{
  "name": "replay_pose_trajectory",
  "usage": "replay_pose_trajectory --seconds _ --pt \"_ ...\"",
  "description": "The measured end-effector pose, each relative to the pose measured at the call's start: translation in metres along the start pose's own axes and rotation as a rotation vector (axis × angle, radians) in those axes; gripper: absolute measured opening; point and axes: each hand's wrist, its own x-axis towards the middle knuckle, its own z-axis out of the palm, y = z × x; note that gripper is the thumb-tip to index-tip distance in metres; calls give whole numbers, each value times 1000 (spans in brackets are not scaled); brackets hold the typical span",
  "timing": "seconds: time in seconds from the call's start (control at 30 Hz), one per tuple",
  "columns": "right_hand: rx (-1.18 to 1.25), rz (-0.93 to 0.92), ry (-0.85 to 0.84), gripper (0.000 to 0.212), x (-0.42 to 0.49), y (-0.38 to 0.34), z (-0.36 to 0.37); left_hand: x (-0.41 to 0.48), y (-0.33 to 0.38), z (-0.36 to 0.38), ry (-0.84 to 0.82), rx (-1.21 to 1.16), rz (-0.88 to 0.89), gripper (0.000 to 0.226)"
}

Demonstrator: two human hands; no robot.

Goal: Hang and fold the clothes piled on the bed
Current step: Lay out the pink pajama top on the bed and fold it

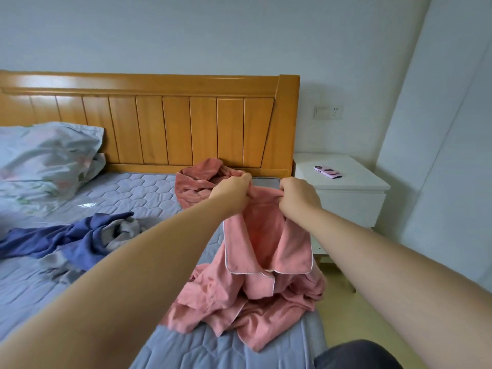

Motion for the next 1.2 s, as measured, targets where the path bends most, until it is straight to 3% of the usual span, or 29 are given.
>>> replay_pose_trajectory --seconds 0.13,0.23,0.33,0.4,0.6,0.77,0.93,1.13,1.2 --pt "-113 -3 -44 11 -3 -4 6 -9 -6 5 14 117 -42 12" --pt "-209 -108 -68 25 -8 0 5 -12 -9 7 -7 162 -39 17" --pt "-151 -70 -103 17 -8 11 4 -14 -15 8 -35 134 -85 22" --pt "-66 37 -118 19 -4 24 4 -12 -23 8 -26 71 -117 18" --pt "168 223 -156 17 1 52 2 -6 -46 16 34 -190 -159 34" --pt "389 354 -229 16 0 54 2 -9 -42 20 -42 -533 -276 25" --pt "494 384 -202 18 3 61 -2 -9 -40 16 -101 -791 -403 4" --pt "596 371 -173 29 7 69 -4 -7 -44 12 -203 -1053 -348 19" --pt "615 342 -166 31 7 69 -4 -6 -47 15 -145 -952 -333 23"
